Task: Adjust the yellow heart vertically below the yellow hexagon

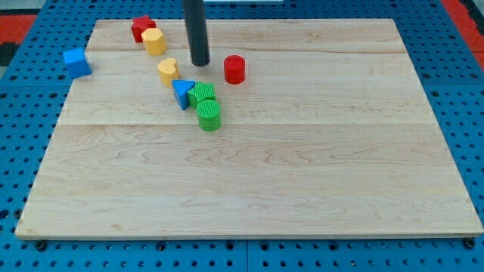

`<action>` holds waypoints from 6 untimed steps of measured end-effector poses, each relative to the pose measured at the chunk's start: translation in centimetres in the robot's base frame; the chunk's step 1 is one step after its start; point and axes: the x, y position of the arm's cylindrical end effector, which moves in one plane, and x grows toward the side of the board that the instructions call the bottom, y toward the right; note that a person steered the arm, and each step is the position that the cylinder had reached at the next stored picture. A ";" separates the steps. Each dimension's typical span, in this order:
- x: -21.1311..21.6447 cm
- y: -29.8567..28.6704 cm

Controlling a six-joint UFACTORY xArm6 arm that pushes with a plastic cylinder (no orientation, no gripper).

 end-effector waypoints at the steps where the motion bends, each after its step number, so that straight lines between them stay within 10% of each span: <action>1: 4.1 -1.5; 6: 0.9 -9.6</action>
